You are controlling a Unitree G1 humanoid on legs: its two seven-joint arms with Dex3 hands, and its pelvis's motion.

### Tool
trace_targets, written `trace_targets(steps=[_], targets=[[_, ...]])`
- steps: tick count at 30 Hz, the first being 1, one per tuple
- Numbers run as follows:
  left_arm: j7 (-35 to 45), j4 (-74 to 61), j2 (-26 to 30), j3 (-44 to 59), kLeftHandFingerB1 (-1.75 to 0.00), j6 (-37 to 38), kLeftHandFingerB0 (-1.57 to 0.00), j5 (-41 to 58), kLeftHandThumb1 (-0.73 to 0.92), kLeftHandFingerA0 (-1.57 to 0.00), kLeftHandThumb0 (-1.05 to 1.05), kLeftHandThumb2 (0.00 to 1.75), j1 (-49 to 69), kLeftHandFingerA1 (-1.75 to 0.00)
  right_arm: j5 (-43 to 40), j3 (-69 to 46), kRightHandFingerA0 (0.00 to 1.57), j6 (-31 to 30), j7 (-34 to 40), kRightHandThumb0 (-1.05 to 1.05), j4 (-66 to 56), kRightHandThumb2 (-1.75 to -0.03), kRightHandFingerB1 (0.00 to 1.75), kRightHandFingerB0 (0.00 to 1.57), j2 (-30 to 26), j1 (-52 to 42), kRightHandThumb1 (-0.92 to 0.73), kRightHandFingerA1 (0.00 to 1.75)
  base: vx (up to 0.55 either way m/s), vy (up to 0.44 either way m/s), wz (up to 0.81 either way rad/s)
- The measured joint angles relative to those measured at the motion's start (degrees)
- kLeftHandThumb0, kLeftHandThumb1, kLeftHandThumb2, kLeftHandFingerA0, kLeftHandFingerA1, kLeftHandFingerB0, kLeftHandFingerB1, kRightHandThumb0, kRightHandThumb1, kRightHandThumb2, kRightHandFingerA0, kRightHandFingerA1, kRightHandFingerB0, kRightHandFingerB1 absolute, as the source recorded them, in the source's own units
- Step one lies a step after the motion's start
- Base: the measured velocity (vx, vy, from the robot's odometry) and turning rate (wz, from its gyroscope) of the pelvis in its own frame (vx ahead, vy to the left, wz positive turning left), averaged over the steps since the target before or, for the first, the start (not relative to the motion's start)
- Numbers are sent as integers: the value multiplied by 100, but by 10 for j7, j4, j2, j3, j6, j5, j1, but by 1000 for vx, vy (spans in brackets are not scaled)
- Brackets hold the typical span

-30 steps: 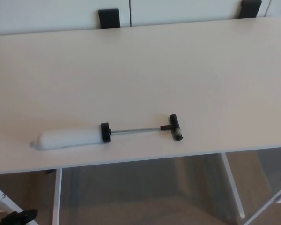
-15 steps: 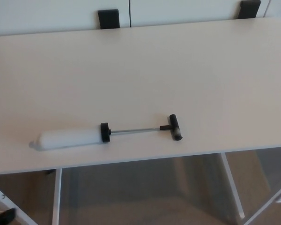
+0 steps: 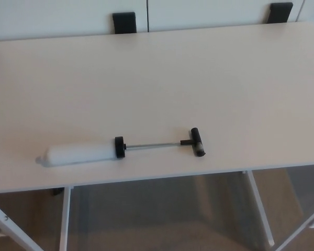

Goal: The robot walks towards a desk on which an air pump is kept in the middle. It lifts it up and holds it with its left hand and uses its right hand to compress it by pushing its handle inwards.

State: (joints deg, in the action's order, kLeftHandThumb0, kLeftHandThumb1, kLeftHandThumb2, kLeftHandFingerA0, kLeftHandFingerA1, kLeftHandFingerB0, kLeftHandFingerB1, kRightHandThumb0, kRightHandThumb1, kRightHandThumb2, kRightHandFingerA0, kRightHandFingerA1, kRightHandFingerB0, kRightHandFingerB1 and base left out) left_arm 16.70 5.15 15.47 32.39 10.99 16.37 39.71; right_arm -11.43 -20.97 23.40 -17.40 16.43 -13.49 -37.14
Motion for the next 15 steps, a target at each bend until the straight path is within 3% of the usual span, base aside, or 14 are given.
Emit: trace_targets(steps=[6, 7, 8, 9, 12, 15], targets=[[-6, -101, 3, 94, -18, 0, -8, 47, 50, -10, -38, 64, 35, -38, -27, -32, 35, 0, 0, -59, -105, -79, 48, 24, 7, -40, -61, 53, 0, 0, 0], [-6, -104, 4, 96, -32, 0, -13, 48, 48, -15, -43, 62, 36, -38, -27, -33, 40, 0, 0, -52, -107, -61, 41, 25, 7, -41, -73, 49, 0, 0, 0], [-8, -121, 6, 112, -32, 0, -13, 56, 48, -15, -43, 62, 39, -38, -31, -38, 40, 0, 0, -52, -124, -61, 41, 25, 9, -47, -73, 49, 0, 0, 0], [-10, -142, 11, 131, -38, -1, -14, 66, 45, -27, -52, 69, 40, -47, -38, -45, 40, 0, 0, -51, -146, -61, 41, 25, 11, -55, -74, 50, 0, 0, 0], [-12, -160, 21, 146, -38, -2, -14, 73, 45, -27, -52, 69, 37, -47, -44, -50, 40, 0, 0, -51, -166, -61, 41, 25, 13, -61, -74, 50, 0, 0, 0], [-25, -231, 94, 190, -36, -11, -16, 88, 41, -26, -58, 68, -10, -43, -68, -72, 40, 0, 1, -51, -249, -62, 40, 26, 21, -81, -74, 49, 0, 0, 0]])
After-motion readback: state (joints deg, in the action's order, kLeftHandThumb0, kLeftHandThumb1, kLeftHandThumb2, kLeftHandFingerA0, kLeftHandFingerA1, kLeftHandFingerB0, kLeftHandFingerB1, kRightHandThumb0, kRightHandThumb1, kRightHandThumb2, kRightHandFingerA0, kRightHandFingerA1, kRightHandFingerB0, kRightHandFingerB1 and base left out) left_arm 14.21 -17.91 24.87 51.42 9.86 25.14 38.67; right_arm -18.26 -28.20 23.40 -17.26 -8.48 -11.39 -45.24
